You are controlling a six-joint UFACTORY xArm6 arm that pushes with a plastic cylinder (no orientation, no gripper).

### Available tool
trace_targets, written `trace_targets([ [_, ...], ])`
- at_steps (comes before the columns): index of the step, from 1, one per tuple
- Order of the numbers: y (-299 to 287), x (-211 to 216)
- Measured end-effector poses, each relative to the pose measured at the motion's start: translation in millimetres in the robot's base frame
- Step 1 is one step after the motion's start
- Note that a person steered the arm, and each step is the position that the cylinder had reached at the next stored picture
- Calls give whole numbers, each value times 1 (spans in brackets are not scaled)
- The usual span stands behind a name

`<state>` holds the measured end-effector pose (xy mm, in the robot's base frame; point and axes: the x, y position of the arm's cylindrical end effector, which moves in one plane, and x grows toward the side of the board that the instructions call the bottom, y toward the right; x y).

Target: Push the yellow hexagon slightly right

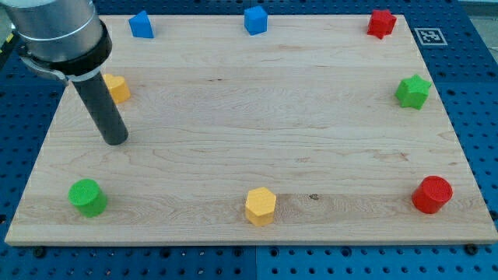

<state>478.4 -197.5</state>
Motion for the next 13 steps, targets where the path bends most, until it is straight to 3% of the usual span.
trace_targets([
  [3,-8,1],
  [5,95,1],
  [6,95,4],
  [8,97,100],
  [13,161,128],
])
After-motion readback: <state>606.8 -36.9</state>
